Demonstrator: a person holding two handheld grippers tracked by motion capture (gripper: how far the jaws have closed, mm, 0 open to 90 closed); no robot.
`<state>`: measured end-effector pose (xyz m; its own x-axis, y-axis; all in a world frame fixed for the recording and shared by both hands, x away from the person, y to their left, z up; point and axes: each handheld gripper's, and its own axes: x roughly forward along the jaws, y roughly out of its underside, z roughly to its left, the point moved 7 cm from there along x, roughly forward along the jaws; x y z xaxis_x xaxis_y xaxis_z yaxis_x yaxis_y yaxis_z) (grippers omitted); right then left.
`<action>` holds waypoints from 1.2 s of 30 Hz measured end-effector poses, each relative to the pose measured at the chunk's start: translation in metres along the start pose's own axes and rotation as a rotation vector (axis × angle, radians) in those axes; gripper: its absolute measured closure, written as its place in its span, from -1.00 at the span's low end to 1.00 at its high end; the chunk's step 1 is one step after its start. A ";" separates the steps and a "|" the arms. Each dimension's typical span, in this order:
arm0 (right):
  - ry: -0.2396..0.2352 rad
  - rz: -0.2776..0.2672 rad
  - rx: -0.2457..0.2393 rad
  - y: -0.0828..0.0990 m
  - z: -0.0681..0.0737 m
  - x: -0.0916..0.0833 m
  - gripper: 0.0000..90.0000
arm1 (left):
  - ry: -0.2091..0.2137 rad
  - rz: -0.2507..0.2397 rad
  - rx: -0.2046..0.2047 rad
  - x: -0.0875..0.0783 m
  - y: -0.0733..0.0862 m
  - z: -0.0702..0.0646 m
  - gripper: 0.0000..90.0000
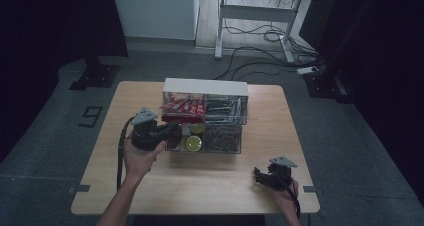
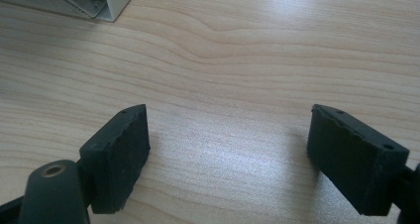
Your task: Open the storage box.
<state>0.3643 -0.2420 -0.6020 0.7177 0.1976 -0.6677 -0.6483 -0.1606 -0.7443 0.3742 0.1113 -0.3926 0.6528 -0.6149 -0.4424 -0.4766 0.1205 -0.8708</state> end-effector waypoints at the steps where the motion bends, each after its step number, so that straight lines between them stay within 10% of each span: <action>1: 0.000 0.000 0.000 0.000 0.000 0.000 -0.63 | 0.001 0.001 0.001 0.001 -0.001 0.000 1.00; 36: 0.000 -0.001 0.000 0.000 0.000 0.000 -0.63 | 0.006 -0.002 -0.018 0.015 -0.019 0.003 1.00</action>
<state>0.3644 -0.2421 -0.6020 0.7181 0.1977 -0.6673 -0.6477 -0.1608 -0.7447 0.3947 0.1023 -0.3833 0.6500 -0.6199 -0.4395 -0.4858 0.1057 -0.8676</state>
